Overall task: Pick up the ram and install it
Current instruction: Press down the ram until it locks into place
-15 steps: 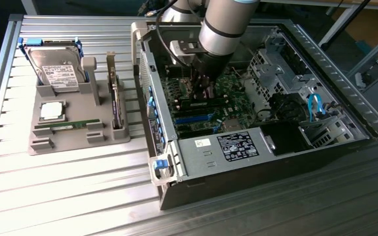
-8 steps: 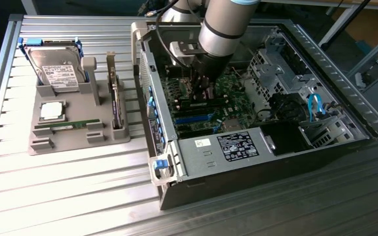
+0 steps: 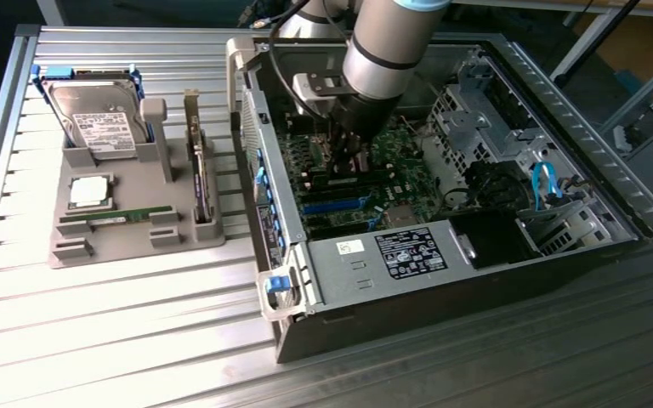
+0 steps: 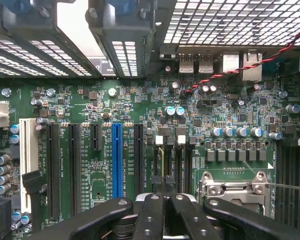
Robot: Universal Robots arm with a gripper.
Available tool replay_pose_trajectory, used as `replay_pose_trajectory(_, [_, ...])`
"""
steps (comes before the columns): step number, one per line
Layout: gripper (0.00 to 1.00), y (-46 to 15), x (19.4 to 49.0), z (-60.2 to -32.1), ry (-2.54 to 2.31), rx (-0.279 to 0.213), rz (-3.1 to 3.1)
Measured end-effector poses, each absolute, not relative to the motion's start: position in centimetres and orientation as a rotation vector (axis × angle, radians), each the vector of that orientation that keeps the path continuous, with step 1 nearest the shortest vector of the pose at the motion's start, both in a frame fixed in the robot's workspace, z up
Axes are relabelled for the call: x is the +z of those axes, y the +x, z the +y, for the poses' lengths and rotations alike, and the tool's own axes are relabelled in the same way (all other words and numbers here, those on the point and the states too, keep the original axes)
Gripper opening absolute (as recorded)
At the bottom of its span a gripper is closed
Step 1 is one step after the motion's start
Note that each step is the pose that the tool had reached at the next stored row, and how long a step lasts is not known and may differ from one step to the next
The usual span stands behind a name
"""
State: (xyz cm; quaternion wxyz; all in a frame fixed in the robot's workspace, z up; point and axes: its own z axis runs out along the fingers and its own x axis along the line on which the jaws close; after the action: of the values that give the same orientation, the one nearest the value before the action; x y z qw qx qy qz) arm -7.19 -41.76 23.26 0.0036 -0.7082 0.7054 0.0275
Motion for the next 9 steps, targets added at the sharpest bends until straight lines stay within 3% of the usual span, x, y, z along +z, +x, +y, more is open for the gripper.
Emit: replay_pose_trajectory(9, [0.11, -7.20, 23.10, -41.79, -2.218, 0.090, 2.209])
